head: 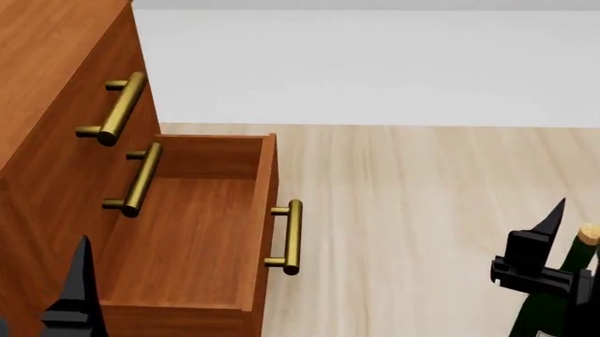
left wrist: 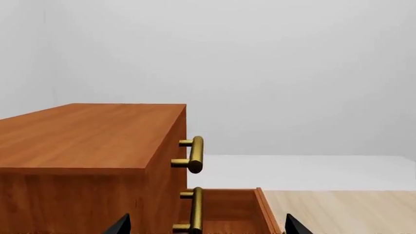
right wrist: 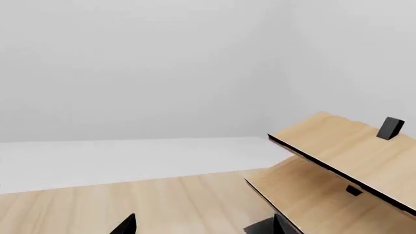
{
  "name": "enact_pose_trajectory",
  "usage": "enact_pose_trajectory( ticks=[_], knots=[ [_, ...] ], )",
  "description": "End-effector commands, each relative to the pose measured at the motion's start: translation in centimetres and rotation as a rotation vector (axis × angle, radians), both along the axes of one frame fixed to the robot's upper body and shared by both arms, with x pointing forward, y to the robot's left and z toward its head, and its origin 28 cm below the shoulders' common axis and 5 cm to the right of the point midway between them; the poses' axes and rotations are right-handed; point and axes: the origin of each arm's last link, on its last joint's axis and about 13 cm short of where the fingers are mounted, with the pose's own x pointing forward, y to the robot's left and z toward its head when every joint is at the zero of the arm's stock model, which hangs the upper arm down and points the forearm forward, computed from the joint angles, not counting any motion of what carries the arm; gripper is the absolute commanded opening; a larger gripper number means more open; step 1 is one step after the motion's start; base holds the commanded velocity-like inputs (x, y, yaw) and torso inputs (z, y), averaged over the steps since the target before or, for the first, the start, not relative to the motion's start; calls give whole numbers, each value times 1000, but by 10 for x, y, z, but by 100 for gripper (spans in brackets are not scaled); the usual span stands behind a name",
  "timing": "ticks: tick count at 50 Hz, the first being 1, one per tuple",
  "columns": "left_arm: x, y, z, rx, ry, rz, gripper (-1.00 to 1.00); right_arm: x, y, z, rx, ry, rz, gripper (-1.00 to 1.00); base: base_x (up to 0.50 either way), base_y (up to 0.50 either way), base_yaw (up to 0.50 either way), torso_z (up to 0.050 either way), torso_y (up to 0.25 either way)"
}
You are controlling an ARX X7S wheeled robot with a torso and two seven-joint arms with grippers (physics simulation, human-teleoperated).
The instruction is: Put the wine bottle in the bottom drawer of the cabinet.
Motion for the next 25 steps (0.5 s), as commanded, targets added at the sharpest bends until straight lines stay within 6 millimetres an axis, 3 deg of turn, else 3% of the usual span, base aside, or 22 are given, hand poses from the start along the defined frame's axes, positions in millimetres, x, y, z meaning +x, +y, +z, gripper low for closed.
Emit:
enact_pose_trajectory(
  ticks=[1,25],
  knots=[
    [0,-1,0,1,3,-2,100,9,-4,-6,7,46,-4,100,0,0,0,0,0],
    [3,1,-2,10,18,-7,100,21,-4,-20,41,155,23,100,0,0,0,0,0]
  ],
)
